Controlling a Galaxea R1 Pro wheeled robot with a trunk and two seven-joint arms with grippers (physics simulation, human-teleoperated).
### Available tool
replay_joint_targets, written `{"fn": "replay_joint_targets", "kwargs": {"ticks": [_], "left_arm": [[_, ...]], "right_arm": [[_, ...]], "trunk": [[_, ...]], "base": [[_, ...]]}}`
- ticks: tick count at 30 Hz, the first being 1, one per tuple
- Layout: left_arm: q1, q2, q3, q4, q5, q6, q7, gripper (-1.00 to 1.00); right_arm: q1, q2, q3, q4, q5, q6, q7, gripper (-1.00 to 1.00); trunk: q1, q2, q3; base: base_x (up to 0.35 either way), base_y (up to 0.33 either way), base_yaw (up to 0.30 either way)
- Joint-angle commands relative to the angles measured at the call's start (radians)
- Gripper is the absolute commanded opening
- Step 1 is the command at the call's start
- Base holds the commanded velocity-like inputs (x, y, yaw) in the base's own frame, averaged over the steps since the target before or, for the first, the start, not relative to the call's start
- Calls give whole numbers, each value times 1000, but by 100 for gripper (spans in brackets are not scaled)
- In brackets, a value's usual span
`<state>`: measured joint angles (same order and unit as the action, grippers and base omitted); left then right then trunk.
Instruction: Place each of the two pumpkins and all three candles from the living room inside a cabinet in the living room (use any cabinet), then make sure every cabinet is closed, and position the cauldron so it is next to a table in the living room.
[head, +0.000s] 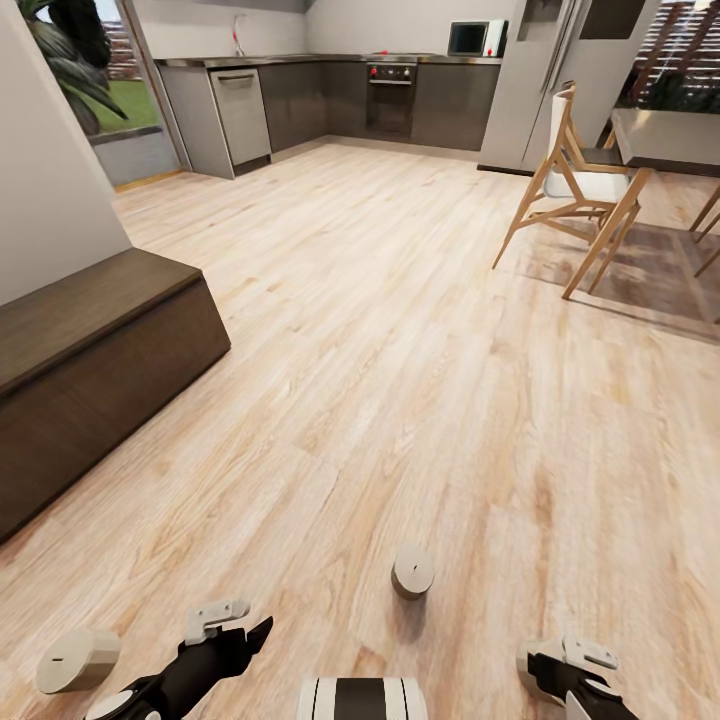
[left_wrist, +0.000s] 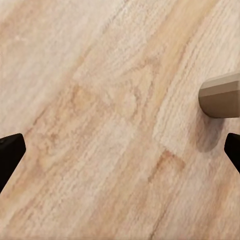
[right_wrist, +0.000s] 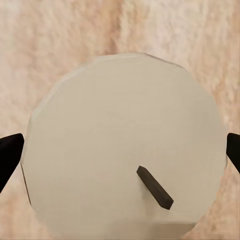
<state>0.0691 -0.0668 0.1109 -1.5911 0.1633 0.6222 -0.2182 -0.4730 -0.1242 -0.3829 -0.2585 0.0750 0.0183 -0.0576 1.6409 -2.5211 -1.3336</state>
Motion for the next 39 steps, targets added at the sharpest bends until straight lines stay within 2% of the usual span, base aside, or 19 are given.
{"fn": "replay_joint_targets", "kwargs": {"ticks": [1, 24, 25, 39], "left_arm": [[0, -1, 3, -1, 5, 7, -3, 100], [0, -1, 3, -1, 5, 7, -3, 100], [0, -1, 3, -1, 5, 7, -3, 100], [0, -2, 3, -1, 5, 7, -3, 100]], "right_arm": [[0, 1, -7, 3, 0, 2, 1, 100], [0, 1, -6, 4, 0, 2, 1, 100], [0, 1, -6, 3, 0, 1, 1, -100], [2, 0, -6, -9, 0, -4, 9, -100]], "trunk": [[0, 0, -1], [1, 0, -5], [1, 0, -5], [1, 0, -5]], "base": [[0, 0, 0], [0, 0, 0], [0, 0, 0], [0, 0, 0]]}}
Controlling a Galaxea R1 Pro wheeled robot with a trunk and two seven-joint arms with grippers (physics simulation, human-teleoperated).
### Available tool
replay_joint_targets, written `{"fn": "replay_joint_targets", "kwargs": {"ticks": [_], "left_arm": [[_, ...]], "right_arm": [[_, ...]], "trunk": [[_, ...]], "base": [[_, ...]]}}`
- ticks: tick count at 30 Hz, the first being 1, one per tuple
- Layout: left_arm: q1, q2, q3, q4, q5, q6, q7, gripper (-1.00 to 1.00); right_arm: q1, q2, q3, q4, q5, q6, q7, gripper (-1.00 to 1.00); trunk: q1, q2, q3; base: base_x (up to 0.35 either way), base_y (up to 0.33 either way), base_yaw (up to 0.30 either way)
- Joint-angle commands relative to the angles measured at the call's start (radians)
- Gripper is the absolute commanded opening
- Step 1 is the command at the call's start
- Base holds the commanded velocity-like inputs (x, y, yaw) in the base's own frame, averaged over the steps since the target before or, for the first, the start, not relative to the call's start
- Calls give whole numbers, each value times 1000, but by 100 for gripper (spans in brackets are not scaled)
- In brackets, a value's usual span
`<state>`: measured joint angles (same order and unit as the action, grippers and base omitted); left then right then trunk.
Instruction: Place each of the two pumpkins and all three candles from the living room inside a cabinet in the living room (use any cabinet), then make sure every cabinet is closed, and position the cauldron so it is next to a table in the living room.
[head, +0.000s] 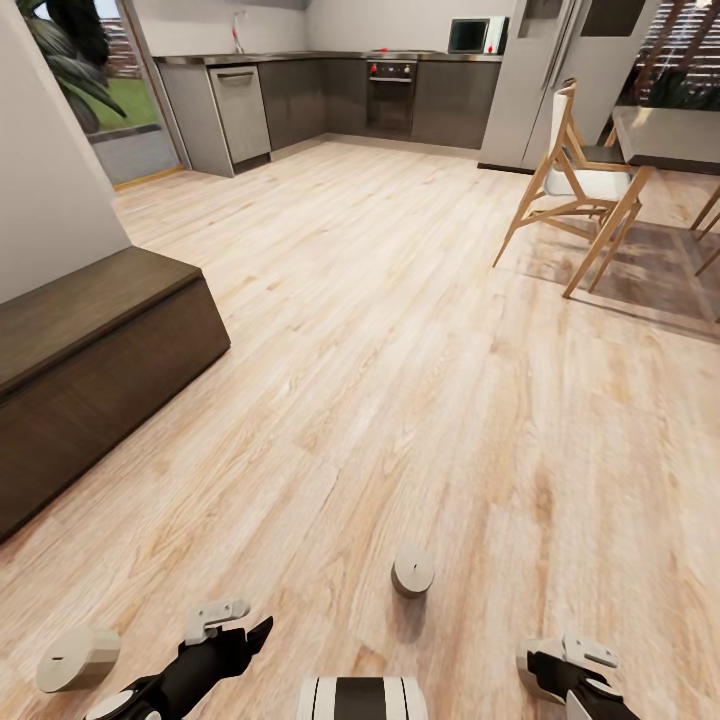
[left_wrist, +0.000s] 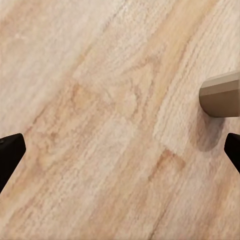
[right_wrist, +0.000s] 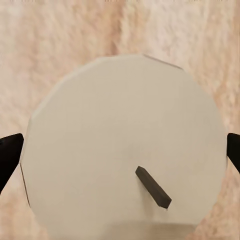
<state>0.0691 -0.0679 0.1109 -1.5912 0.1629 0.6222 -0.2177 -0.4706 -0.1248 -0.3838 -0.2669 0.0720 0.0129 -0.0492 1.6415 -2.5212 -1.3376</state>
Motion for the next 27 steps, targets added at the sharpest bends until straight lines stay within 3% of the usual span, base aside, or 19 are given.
{"fn": "replay_joint_targets", "kwargs": {"ticks": [1, 7, 14, 27], "left_arm": [[0, -1, 3, -1, 6, 7, -3, 100], [0, -1, 3, -1, 6, 7, -3, 100], [0, -1, 4, -1, 6, 7, -3, 100], [0, -1, 4, 0, 5, 7, -3, 100]], "right_arm": [[0, 1, -5, -2, 3, 1, 1, -100], [4, 1, -6, -8, 2, -27, 17, -100], [7, 1, -45, -9, 3, -46, 50, -100], [7, 1, -50, -9, 3, -47, 55, -100]], "trunk": [[0, 0, -1], [0, 0, -1], [-3, 1, 27], [-9, 4, 77]], "base": [[0, 0, 0], [0, 0, 0], [0, 0, 0], [0, 0, 0]]}}
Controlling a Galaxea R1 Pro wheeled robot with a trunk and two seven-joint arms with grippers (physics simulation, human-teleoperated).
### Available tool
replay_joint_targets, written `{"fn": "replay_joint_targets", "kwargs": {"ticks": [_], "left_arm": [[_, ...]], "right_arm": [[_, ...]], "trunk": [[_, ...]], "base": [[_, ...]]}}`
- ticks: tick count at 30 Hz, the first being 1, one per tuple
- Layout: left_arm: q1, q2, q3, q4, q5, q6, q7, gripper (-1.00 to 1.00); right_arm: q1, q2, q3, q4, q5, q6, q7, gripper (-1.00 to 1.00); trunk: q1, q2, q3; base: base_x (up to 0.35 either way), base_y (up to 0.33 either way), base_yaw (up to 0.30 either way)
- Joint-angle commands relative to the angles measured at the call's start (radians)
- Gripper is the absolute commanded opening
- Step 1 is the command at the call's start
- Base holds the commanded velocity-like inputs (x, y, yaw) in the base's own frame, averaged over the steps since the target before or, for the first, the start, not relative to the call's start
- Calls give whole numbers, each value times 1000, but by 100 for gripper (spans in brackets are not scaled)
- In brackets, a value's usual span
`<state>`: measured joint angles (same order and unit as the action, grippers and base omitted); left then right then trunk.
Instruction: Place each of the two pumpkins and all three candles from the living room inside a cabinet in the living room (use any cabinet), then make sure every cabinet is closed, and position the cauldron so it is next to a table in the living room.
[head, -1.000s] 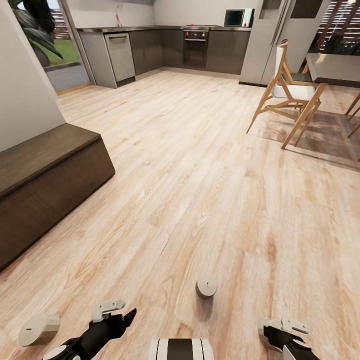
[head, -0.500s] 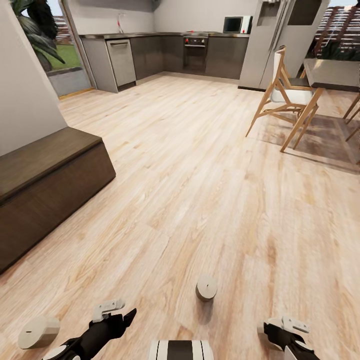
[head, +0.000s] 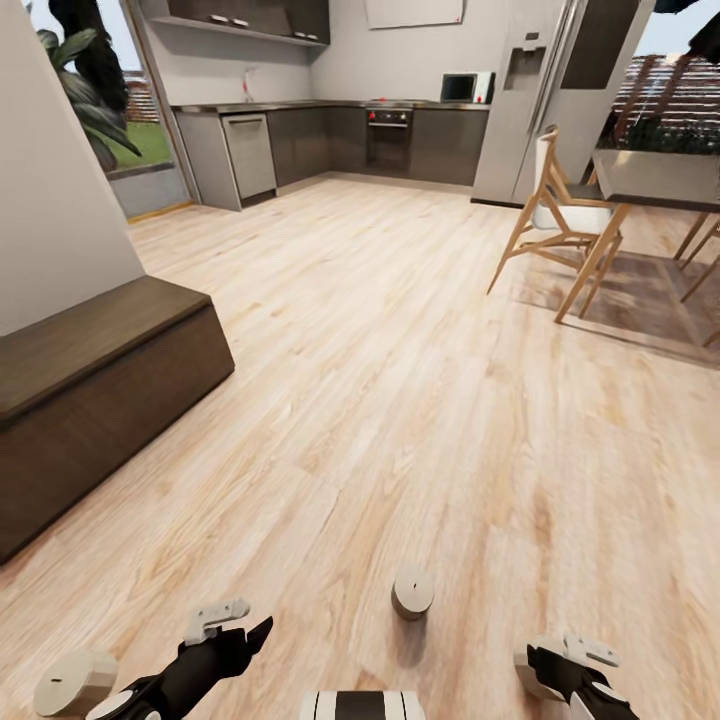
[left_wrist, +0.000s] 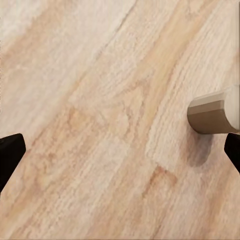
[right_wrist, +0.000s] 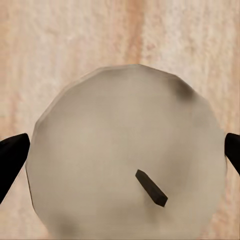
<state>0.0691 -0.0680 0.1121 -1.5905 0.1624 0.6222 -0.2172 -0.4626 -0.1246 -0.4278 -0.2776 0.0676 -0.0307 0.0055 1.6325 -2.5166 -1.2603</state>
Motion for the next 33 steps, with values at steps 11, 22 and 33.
{"fn": "replay_joint_targets", "kwargs": {"ticks": [11, 22, 33], "left_arm": [[0, -1, 2, 0, 4, 7, 0, 100], [-8, -1, 1, 6, -9, 6, 20, 100], [-63, 3, 1, 13, -111, 40, 37, 100]], "right_arm": [[-1, -1, -16, 1, 8, -3, -3, -100], [-1, -8, -115, 0, 9, -4, -4, -100], [1, -28, -128, -22, 8, -5, -4, -100]], "trunk": [[-5, 2, 42], [-10, 5, 85], [-15, 8, 133]], "base": [[0, 0, 0], [0, 0, -2], [0, 0, -214]]}}
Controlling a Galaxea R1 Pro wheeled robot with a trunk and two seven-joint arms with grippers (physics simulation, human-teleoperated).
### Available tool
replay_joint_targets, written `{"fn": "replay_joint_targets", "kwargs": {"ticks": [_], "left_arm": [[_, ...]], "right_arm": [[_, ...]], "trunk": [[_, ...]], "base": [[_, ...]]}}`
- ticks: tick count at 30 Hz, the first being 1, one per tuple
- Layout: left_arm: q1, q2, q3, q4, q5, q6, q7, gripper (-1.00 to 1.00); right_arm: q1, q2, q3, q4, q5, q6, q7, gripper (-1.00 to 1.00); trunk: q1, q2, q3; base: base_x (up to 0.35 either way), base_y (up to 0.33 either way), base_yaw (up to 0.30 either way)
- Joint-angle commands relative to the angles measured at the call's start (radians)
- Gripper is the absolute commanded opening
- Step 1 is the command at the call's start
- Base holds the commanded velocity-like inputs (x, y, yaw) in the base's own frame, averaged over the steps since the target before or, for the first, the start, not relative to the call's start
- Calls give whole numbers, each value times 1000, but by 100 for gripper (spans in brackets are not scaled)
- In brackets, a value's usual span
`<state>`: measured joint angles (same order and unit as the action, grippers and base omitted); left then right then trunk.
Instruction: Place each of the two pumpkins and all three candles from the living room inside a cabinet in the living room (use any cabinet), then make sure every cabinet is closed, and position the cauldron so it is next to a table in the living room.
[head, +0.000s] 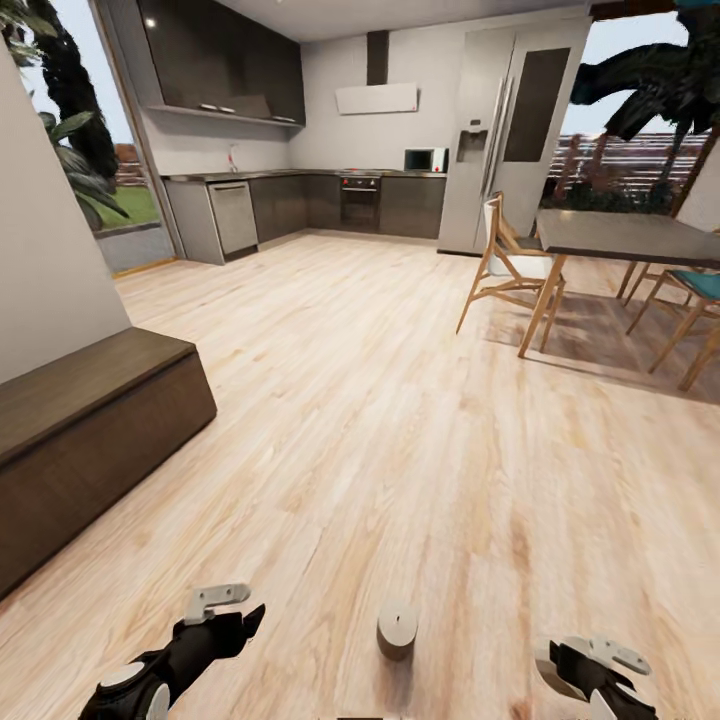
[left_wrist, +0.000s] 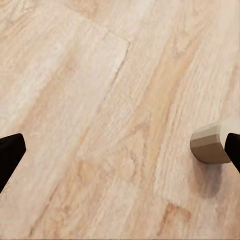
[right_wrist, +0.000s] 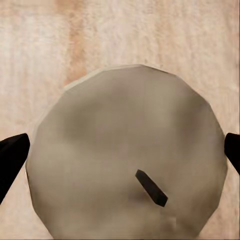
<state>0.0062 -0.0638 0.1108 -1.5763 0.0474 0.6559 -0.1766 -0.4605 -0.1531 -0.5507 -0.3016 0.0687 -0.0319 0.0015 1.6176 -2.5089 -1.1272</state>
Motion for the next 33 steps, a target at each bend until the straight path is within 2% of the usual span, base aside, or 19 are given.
{"fn": "replay_joint_targets", "kwargs": {"ticks": [1, 4, 5, 7, 10, 14, 17, 24, 33], "left_arm": [[-18, -1, 1, 4, -20, 15, -2, 100], [-73, -2, -2, 39, -51, 39, 14, 100], [-108, -3, -2, 67, -58, 49, 29, 100], [-149, -4, -2, 106, -63, 56, 50, 100], [-248, -7, -1, 262, -65, 61, 126, 100], [-316, -7, 0, 366, -59, 57, 201, 100], [-329, -6, 3, 389, -56, 50, 218, 100], [-339, -4, 4, 416, -60, -13, 237, 100], [-341, -5, 2, 428, -63, -29, 239, 100]], "right_arm": [[0, -3, -16, 1, 7, -3, 1, -100], [0, -9, -56, 0, 7, -3, 3, -100], [0, -10, -74, -1, 8, -3, 3, -100], [0, -13, -86, -1, 8, -3, 4, -100], [0, -23, -99, -1, 8, -3, 4, -100], [0, -28, -104, -1, 8, -3, 5, -100], [0, -28, -105, -1, 8, -3, 5, -100], [0, -29, -106, -2, 8, -3, 5, -100], [0, -31, -107, -2, 7, -3, 5, -100]], "trunk": [[-1, 0, 4], [-2, 1, 17], [-2, 1, 22], [-3, 1, 31], [-5, 2, 44], [-6, 3, 62], [-8, 4, 76], [-11, 5, 107], [-15, 7, 148]], "base": [[0, 0, -269], [0, 0, -271], [0, 0, -273], [0, 0, -273], [0, 0, -274], [0, 0, -274], [0, 0, -274], [0, 0, -274], [0, 0, -274]]}}
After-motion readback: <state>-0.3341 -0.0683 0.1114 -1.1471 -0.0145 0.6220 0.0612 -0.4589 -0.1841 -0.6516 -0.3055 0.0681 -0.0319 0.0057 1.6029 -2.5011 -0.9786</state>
